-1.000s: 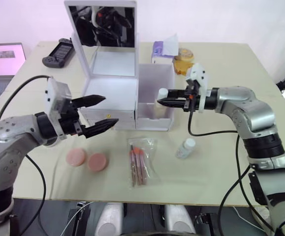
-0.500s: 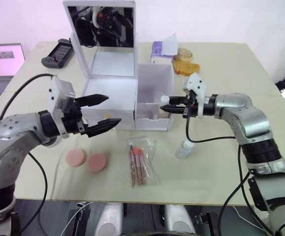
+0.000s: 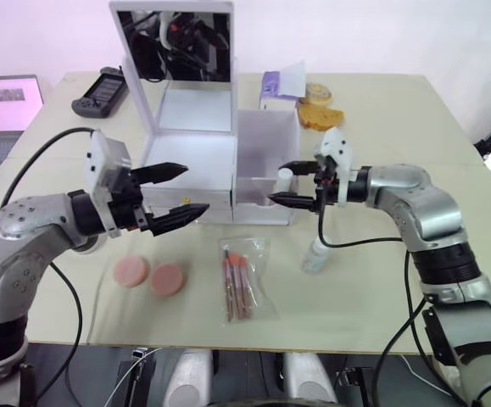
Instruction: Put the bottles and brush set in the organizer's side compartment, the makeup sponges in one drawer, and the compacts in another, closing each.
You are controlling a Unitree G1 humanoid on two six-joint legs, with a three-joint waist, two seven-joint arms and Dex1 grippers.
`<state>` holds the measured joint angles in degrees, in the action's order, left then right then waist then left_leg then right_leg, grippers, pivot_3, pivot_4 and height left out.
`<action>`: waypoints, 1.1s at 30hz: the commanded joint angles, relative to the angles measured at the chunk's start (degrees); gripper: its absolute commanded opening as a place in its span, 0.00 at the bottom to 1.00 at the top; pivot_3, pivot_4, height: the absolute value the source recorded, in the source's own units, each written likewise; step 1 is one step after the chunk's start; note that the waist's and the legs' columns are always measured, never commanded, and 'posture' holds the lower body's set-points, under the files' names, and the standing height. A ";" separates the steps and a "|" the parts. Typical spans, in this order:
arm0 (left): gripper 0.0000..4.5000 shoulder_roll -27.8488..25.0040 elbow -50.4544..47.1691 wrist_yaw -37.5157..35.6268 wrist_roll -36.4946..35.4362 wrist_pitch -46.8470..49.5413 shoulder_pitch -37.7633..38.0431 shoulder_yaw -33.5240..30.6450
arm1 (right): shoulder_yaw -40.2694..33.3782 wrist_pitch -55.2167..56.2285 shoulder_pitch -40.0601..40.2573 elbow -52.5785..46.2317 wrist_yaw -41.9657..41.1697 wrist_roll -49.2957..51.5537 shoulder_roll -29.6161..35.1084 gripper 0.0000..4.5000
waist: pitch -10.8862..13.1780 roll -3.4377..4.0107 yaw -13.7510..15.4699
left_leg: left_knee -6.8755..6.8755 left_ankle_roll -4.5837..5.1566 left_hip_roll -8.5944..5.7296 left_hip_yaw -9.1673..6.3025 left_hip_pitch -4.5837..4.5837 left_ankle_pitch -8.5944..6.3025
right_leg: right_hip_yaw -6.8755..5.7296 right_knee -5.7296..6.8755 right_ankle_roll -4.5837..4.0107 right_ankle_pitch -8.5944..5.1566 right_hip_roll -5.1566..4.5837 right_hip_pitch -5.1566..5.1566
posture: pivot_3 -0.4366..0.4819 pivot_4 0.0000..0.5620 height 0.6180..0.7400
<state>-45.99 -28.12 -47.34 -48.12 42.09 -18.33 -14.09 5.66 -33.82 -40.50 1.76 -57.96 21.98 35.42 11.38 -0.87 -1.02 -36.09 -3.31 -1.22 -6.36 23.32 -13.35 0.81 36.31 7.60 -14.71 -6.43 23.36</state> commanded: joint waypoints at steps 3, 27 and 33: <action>1.00 0.28 -0.17 -0.72 -0.14 -1.57 -1.01 0.18 | -5.36 -2.85 -1.70 -6.00 -0.58 4.61 2.26 0.98 | 0.00 0.00 0.06 | 0.01 0.00 0.00 0.00 0.01 0.00 | 0.00 -0.01 0.00 0.00 0.00 0.00 | 0.48 0.27 1.00; 1.00 -13.43 32.01 -23.77 5.44 -11.48 14.87 -20.55 | -40.68 11.70 35.72 -0.90 -8.97 6.93 20.74 0.98 | -0.02 0.06 -1.61 | 0.03 0.06 0.08 0.22 -0.21 -0.02 | 0.15 0.09 -0.29 -0.08 0.03 -0.06 | 0.48 0.27 1.00; 1.00 -15.07 37.05 -29.22 11.25 -17.17 28.86 -29.69 | -39.38 17.61 36.83 10.63 -12.31 4.65 22.63 0.98 | -0.02 0.09 -1.41 | 0.11 0.06 0.09 0.37 -0.27 -0.03 | 0.24 -0.02 -0.33 -0.09 -0.03 -0.08 | 0.48 0.27 1.00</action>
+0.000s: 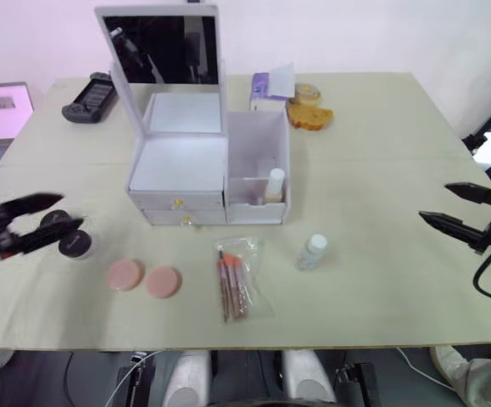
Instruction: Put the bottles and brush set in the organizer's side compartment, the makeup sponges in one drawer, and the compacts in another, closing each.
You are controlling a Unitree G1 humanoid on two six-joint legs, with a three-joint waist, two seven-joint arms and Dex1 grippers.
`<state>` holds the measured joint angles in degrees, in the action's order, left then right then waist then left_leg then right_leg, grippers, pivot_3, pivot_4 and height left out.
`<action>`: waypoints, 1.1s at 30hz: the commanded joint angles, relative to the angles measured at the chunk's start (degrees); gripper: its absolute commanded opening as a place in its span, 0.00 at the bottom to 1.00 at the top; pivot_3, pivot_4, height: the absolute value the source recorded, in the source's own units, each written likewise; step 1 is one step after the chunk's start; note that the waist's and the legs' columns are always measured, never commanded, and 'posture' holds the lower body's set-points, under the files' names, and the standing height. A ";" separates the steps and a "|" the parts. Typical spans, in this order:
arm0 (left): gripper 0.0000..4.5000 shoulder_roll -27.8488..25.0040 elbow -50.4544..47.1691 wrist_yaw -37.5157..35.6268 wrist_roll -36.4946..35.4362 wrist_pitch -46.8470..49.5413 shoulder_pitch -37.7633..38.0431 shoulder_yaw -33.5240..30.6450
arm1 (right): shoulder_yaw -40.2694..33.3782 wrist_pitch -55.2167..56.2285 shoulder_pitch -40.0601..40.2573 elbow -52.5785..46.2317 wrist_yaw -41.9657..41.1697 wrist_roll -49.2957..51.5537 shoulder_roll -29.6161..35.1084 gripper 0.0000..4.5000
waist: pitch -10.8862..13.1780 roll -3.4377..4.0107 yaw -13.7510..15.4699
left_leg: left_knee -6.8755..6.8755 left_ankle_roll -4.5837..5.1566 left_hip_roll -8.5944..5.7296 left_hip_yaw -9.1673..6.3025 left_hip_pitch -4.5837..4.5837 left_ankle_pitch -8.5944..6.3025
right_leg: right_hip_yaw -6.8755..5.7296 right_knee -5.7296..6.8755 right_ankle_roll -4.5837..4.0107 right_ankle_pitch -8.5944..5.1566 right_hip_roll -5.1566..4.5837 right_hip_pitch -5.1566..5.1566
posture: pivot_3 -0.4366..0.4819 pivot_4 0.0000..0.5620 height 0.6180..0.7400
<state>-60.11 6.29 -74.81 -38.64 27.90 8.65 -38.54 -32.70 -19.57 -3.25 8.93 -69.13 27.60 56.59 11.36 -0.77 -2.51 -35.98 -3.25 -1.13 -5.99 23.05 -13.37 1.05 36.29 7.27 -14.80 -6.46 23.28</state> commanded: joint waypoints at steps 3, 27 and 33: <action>1.00 -0.91 9.43 -2.85 4.44 -7.16 4.39 -7.27 | -0.83 5.14 -0.86 6.99 -1.30 -1.55 2.14 0.98 | 0.00 0.01 0.26 | -0.02 0.00 0.00 -0.02 0.01 0.00 | -0.01 -0.01 -0.03 0.00 0.00 -0.01 | 0.48 0.27 1.00; 1.00 -2.94 -15.77 -3.52 -5.66 6.04 -14.59 11.85 | 4.58 -12.95 0.14 -23.75 -5.81 9.77 7.26 0.98 | 0.00 0.03 0.39 | -0.06 -0.01 0.00 -0.03 0.03 0.00 | -0.01 0.01 0.18 0.13 -0.02 -0.02 | 0.48 0.27 1.00; 1.00 0.30 -22.32 -2.10 -8.10 10.04 -26.39 23.52 | 2.94 -14.88 5.78 -36.68 -4.35 12.38 5.62 0.98 | 0.00 0.01 0.43 | -0.06 -0.01 -0.01 -0.04 0.06 -0.01 | -0.02 -0.01 0.26 0.16 0.00 -0.02 | 0.48 0.27 1.00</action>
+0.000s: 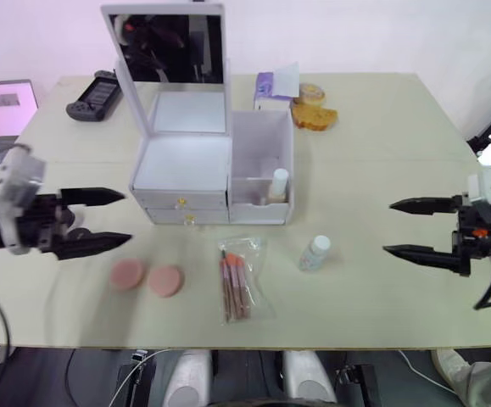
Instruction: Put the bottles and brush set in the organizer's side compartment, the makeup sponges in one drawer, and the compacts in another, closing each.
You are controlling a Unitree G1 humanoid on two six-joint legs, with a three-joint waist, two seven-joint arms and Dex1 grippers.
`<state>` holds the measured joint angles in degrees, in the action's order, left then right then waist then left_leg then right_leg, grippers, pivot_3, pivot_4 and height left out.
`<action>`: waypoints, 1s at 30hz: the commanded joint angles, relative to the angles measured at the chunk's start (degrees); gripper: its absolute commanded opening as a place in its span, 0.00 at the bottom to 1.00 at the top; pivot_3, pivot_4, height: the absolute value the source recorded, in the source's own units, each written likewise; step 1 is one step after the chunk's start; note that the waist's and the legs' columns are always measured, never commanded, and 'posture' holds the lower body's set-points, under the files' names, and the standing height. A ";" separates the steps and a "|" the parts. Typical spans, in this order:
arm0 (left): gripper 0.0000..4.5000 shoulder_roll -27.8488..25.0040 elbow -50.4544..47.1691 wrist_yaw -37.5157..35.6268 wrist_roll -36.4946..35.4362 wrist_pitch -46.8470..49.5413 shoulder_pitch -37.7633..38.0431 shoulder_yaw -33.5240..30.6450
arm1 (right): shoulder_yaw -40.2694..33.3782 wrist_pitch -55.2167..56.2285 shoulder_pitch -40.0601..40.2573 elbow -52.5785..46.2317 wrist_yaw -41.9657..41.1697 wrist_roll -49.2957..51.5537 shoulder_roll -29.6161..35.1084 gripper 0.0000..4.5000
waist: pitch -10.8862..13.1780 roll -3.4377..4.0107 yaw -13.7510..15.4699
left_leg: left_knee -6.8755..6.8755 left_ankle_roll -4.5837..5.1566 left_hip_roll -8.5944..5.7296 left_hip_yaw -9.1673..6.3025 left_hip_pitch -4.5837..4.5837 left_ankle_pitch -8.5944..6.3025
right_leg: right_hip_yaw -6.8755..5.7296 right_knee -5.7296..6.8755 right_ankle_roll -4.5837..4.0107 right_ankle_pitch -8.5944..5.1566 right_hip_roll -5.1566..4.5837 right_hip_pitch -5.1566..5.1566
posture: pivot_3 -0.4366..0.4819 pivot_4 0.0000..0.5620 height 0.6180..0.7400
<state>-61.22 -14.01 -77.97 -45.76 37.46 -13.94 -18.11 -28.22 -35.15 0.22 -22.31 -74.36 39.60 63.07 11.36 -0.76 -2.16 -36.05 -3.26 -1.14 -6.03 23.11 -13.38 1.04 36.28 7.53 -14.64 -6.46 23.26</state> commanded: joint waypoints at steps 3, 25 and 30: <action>1.00 3.59 -2.59 0.46 -0.67 0.90 -8.30 7.63 | -1.39 -0.29 3.83 -8.99 4.06 1.77 -2.87 0.98 | 0.00 -0.01 0.12 | -0.05 0.00 0.00 -0.04 0.00 0.00 | -0.01 0.03 0.03 0.01 0.03 -0.02 | 0.48 0.27 1.00; 1.00 9.68 -6.98 4.26 -3.64 7.73 -21.79 15.02 | 15.33 6.75 0.45 -8.18 17.68 -6.34 -15.12 0.62 | -0.02 -0.08 0.34 | -0.13 0.01 -0.01 -0.12 0.00 0.01 | 0.00 0.05 0.05 0.03 0.07 -0.07 | 0.48 0.27 1.00; 1.00 9.57 -7.40 4.83 -3.93 8.19 -21.50 14.63 | 16.43 8.18 -0.69 -6.19 17.49 -7.06 -15.39 0.62 | -0.02 -0.08 0.64 | -0.13 0.01 -0.01 -0.12 0.01 0.01 | 0.00 0.05 0.05 0.03 0.07 -0.07 | 0.48 0.27 1.00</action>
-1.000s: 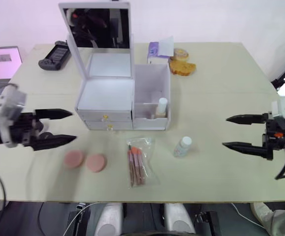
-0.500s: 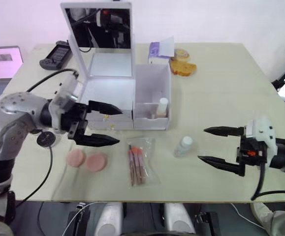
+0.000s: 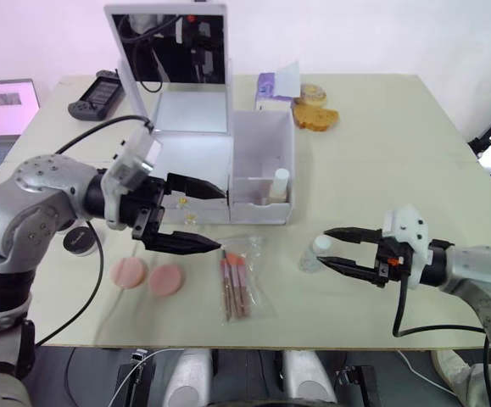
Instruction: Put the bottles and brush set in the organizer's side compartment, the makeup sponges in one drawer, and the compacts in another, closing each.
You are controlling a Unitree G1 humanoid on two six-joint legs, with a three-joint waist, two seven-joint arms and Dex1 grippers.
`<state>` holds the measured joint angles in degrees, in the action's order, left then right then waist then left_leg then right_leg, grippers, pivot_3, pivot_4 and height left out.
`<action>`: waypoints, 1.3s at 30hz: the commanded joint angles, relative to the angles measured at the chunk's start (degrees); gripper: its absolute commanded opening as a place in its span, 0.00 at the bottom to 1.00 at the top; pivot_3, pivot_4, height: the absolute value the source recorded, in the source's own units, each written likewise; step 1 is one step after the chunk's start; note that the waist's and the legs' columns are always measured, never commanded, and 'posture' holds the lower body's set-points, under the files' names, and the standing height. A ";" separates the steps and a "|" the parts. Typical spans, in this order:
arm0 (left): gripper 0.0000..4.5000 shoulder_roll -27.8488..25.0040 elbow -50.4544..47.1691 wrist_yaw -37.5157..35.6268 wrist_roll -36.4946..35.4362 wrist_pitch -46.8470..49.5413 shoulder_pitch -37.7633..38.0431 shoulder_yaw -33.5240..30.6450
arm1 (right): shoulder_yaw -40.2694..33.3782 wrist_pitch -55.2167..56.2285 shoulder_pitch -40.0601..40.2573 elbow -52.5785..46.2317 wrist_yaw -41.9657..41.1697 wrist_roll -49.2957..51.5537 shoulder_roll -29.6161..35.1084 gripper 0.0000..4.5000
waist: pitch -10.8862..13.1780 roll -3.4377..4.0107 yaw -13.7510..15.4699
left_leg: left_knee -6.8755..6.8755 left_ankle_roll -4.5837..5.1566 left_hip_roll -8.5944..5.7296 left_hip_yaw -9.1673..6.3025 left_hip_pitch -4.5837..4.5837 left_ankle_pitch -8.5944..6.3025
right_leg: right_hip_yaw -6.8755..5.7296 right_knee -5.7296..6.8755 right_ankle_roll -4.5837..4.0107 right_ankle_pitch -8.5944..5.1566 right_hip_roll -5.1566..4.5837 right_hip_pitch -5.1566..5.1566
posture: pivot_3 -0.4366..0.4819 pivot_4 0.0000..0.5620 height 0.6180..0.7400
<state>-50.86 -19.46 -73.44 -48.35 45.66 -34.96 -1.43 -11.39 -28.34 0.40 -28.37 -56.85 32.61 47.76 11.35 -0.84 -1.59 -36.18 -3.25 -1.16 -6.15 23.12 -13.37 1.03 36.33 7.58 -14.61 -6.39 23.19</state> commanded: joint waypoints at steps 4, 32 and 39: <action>1.00 -0.95 -2.07 0.55 -1.15 -0.27 -0.40 -2.04 | -0.07 1.11 -2.20 0.68 -0.04 0.59 -0.16 0.62 | 0.00 0.00 0.59 | 0.00 0.00 0.00 0.00 0.00 0.00 | 0.00 0.00 0.00 0.00 0.00 0.00 | 0.48 0.27 1.00; 1.00 -3.23 3.17 -0.31 2.15 -5.00 5.88 -6.43 | 0.79 -10.11 -18.58 -2.95 2.40 12.29 0.59 0.15 | 0.01 0.02 0.51 | 0.02 0.00 0.02 -0.03 -0.03 0.00 | 0.00 0.03 -0.01 0.00 0.04 0.03 | 0.48 0.27 1.00; 1.00 -4.65 5.09 1.34 5.12 -9.65 15.93 -14.37 | 8.16 -15.49 -36.93 2.76 6.22 11.96 -3.17 0.15 | 0.02 0.03 0.12 | 0.04 0.00 0.02 -0.04 0.03 0.00 | 0.00 0.01 -0.02 0.01 0.04 0.11 | 0.48 0.27 1.00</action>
<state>-54.88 -13.92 -72.81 -43.69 37.48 -20.09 -12.10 -4.34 -43.76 -33.42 -26.91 -51.77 45.20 45.42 11.36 -0.81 -1.47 -36.13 -3.25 -1.12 -6.18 23.14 -13.37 1.03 36.34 7.55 -14.60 -6.34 23.32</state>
